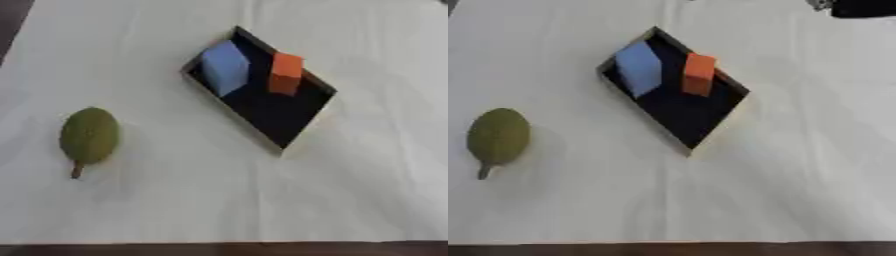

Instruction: Pick up objects on the table and place them in the box.

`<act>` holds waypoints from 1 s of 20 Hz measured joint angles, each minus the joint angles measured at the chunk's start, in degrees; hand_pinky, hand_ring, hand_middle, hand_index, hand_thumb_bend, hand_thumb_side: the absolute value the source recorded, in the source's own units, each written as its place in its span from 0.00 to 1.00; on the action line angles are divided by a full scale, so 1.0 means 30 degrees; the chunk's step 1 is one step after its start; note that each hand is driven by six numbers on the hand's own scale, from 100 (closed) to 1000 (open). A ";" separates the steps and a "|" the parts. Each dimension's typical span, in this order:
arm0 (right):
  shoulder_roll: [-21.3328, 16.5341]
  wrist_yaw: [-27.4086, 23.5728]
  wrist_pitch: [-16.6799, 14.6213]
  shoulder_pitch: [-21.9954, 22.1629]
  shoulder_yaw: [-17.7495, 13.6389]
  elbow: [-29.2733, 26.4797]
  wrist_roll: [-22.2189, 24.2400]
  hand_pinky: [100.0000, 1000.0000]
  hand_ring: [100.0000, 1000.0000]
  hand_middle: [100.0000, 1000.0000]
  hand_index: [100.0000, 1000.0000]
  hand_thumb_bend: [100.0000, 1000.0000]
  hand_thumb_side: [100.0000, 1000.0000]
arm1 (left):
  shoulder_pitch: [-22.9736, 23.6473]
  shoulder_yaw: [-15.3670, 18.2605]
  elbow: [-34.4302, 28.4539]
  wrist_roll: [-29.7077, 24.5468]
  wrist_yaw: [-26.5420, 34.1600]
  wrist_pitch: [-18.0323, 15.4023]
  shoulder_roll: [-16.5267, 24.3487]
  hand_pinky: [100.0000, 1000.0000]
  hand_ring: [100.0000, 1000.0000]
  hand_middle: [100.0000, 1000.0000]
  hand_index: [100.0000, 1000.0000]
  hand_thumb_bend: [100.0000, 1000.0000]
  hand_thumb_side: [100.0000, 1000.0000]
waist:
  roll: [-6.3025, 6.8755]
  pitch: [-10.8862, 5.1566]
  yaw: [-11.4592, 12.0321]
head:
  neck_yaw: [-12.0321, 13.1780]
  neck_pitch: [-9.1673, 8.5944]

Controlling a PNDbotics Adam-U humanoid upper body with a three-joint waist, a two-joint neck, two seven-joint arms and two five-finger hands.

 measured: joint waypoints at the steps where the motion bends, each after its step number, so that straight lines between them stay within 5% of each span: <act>1: -0.0097 -0.0289 -0.0170 0.0309 -0.0192 -0.0015 -0.0569 0.86 0.80 0.63 0.77 0.00 0.44 | 0.0069 -0.0275 0.0306 -0.0243 -0.0290 -0.0090 0.0409 0.83 0.80 0.71 0.89 0.00 0.31 | 0.0017 0.0035 -0.0065 | 0.0089 0.0001; 8: -0.0364 -0.1255 -0.1079 0.1652 -0.1092 -0.0020 -0.3321 0.86 0.78 0.61 0.76 0.00 0.44 | -0.0422 -0.2083 0.1615 -0.2658 -0.2090 -0.0850 0.2232 0.86 0.85 0.76 0.91 0.00 0.43 | 0.0145 0.0224 -0.0388 | 0.0603 0.0004; 13: -0.0313 -0.1277 -0.1353 0.1735 -0.1234 -0.0022 -0.3747 0.85 0.78 0.61 0.75 0.00 0.44 | -0.1337 -0.3007 0.1524 -0.4502 -0.2751 -0.1506 0.2317 0.87 0.85 0.77 0.91 0.00 0.53 | 0.0151 0.0299 -0.0512 | 0.0697 0.0001; 20: -0.0069 -0.1274 -0.1459 0.1794 -0.1246 -0.0022 -0.3854 0.85 0.77 0.61 0.75 0.00 0.44 | -0.2365 -0.4134 0.0698 -0.6345 -0.2849 -0.1967 0.2321 0.87 0.86 0.77 0.91 0.00 0.52 | 0.0152 0.0413 -0.0510 | 0.0700 -0.0033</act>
